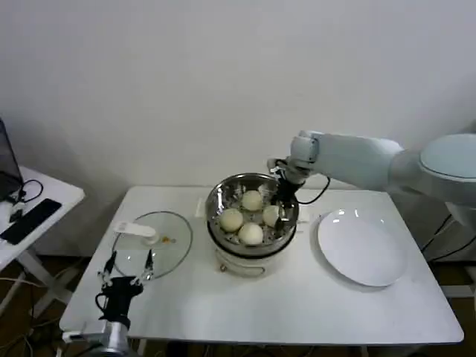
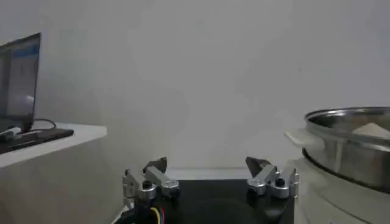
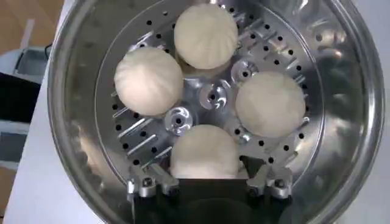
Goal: Take steamed baozi put them in steamer then cover it.
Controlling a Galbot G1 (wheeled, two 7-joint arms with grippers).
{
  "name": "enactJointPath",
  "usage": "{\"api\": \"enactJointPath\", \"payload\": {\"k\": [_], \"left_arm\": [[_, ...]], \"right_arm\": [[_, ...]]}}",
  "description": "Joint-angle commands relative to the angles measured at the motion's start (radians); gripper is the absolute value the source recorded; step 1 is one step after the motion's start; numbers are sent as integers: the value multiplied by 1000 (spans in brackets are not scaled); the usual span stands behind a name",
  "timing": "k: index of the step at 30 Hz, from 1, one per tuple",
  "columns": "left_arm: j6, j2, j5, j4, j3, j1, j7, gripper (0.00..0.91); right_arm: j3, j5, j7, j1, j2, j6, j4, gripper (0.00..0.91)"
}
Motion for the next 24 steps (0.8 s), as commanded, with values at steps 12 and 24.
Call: {"api": "enactJointPath", "payload": {"k": [12,24], "left_arm": [[6,-1,15,-3,8,-7,0,907],[21,5,22,-8,2,-24,6,907]], "right_arm": [[108,63,104,78,-83,35,37,907],[311,4,255,45,-381,12,321,907]]}}
